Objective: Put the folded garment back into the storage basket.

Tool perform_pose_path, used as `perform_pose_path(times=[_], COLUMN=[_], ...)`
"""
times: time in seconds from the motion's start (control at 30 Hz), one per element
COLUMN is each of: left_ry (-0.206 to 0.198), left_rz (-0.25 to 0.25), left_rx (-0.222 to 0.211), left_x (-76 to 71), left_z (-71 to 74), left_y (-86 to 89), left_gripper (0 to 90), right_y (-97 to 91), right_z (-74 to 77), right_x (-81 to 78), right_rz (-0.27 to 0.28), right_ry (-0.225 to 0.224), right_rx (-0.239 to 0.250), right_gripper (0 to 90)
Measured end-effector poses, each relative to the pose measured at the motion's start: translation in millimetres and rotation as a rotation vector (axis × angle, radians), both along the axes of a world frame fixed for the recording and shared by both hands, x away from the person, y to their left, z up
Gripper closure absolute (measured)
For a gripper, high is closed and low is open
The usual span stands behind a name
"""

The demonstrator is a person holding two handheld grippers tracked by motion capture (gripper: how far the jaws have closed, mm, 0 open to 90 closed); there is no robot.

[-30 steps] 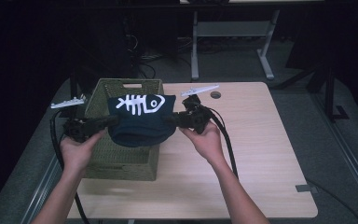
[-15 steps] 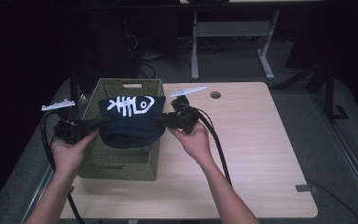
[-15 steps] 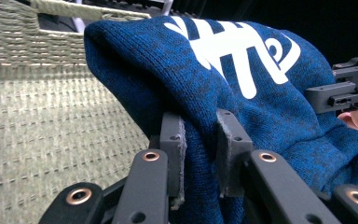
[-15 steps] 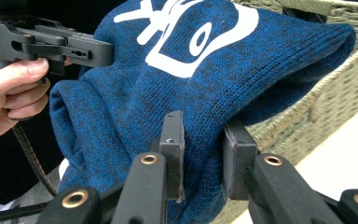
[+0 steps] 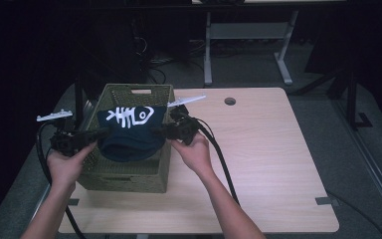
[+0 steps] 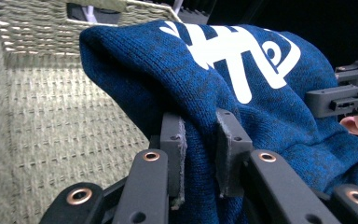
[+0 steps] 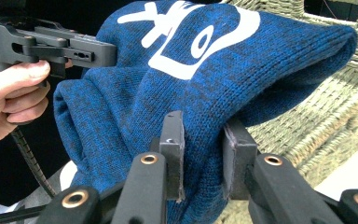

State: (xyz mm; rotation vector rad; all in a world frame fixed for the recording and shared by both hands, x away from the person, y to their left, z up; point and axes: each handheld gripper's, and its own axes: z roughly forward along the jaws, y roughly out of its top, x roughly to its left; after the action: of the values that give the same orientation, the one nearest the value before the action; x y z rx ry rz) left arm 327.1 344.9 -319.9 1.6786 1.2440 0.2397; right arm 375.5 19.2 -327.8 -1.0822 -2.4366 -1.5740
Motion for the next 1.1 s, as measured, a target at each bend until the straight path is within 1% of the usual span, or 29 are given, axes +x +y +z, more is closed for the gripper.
perform_pose_path(times=[0.1, 0.2, 0.23, 0.27, 0.33, 0.4, 0.47, 0.57, 0.6, 0.77, 0.83, 0.87, 0.9, 0.97, 1.0, 1.07, 1.1], left_ry=[0.005, 0.016, 0.016, 0.020, 0.025, 0.028, 0.033, 0.038, 0.042, 0.060, 0.067, 0.071, 0.071, 0.081, 0.091, 0.094, 0.102], left_rz=[0.006, 0.023, 0.023, 0.026, 0.035, 0.039, 0.045, 0.051, 0.053, 0.059, 0.065, 0.068, 0.068, 0.069, 0.071, 0.074, 0.073], left_rx=[0.003, -0.001, -0.001, -0.003, -0.004, 0.003, 0.012, 0.008, 0.016, 0.026, 0.031, 0.043, 0.043, 0.060, 0.063, 0.066, 0.074], left_x=[1.7, 3.8, 3.8, 4.2, 5.2, 6.6, 8.5, 9.9, 11.7, 16.1, 17.7, 19.5, 19.5, 22.5, 25.3, 26.4, 27.8], left_z=[-1.8, -5.6, -5.6, -6.5, -7.4, -7.9, -9.4, -10.5, -11.3, -14.6, -16.3, -17.6, -17.6, -19.9, -22.7, -24.0, -25.5], left_y=[4.2, 10.9, 10.9, 12.8, 17.2, 20.3, 22.2, 23.5, 23.8, 25.8, 25.7, 24.7, 24.7, 24.6, 24.9, 24.7, 25.1], left_gripper=[75.6, 75.6, 75.6, 75.6, 75.6, 75.6, 75.6, 75.5, 75.5, 75.4, 75.3, 75.2, 75.2, 75.2, 75.2, 75.2, 75.2], right_y=[3.7, 11.4, 11.4, 15.7, 17.4, 21.9, 26.6, 29.3, 31.3, 34.3, 36.6, 37.4, 37.4, 39.0, 40.6, 41.7, 41.7], right_z=[-1.3, -6.0, -6.0, -8.5, -9.8, -12.1, -14.0, -16.2, -17.9, -20.4, -22.6, -24.3, -24.3, -26.6, -28.0, -28.6, -30.1], right_x=[1.7, 5.8, 5.8, 7.7, 8.8, 10.7, 12.1, 13.7, 14.9, 17.0, 18.4, 19.2, 19.2, 20.3, 20.9, 21.0, 22.2], right_rz=[-0.001, 0.000, 0.000, -0.002, 0.000, 0.000, -0.001, -0.002, -0.008, -0.010, -0.010, -0.014, -0.014, -0.014, -0.016, -0.020, -0.017], right_ry=[0.002, 0.013, 0.013, 0.021, 0.020, 0.026, 0.029, 0.031, 0.032, 0.034, 0.028, 0.041, 0.041, 0.039, 0.046, 0.053, 0.048], right_rx=[0.001, 0.000, 0.000, 0.002, -0.001, -0.001, -0.012, -0.018, -0.022, -0.030, -0.045, -0.044, -0.044, -0.051, -0.055, -0.056, -0.060], right_gripper=[73.3, 73.3, 73.3, 73.4, 73.3, 73.3, 73.3, 73.3, 73.3, 73.3, 73.3, 73.4, 73.4, 73.3, 73.3, 73.3, 73.3])
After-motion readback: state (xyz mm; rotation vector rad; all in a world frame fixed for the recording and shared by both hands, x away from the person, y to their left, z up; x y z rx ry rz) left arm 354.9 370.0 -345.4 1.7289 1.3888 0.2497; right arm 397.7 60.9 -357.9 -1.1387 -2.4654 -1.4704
